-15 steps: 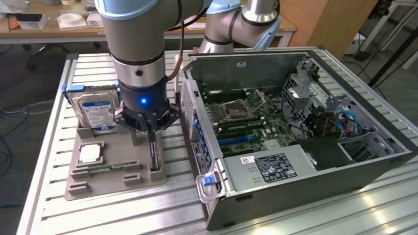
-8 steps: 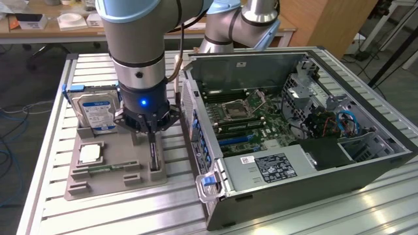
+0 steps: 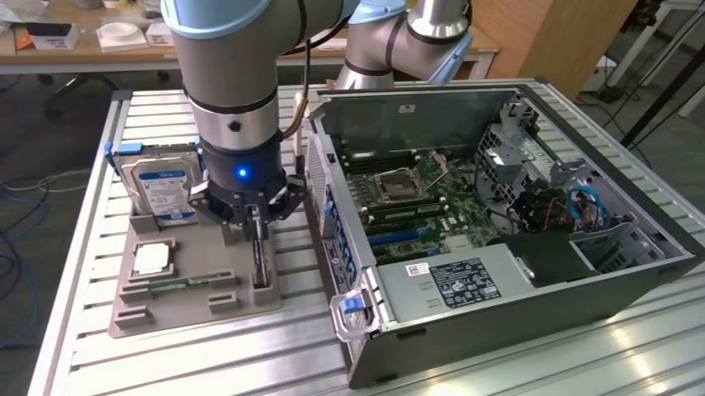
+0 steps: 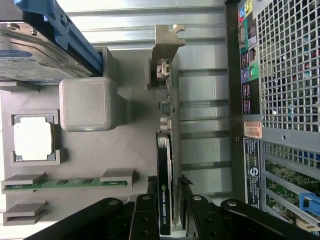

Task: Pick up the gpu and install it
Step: 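Pick up the gpu and move the gpu toward the slot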

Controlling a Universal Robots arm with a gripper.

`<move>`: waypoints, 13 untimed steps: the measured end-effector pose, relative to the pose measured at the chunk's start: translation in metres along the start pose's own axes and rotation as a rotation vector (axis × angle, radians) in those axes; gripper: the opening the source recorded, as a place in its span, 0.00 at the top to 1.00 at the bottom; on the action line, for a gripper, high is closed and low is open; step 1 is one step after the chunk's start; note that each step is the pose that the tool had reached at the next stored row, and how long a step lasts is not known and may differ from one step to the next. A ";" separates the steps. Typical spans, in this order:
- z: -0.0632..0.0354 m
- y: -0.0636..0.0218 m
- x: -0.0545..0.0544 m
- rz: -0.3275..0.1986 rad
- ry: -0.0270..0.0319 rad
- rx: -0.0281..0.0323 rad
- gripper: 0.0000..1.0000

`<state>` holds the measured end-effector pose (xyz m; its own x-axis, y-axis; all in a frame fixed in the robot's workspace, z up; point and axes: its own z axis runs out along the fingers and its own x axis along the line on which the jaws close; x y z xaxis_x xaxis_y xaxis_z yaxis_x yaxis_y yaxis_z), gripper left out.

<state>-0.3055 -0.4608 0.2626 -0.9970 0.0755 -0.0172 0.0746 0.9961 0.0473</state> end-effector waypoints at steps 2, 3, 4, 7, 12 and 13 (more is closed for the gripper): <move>0.0000 0.0000 0.000 0.000 0.0000 0.0000 0.70; 0.0000 0.0000 0.000 0.000 0.0000 0.0000 0.70; 0.0000 0.0000 0.000 0.000 0.0000 0.0000 0.70; 0.0001 0.0000 0.000 0.000 0.0000 0.0000 0.64; 0.0014 0.0000 0.000 0.000 -0.0005 -0.0005 0.45; 0.0024 -0.0001 0.000 0.000 -0.0002 -0.0002 0.45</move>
<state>-0.3055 -0.4607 0.2602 -0.9970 0.0755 -0.0174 0.0746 0.9961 0.0475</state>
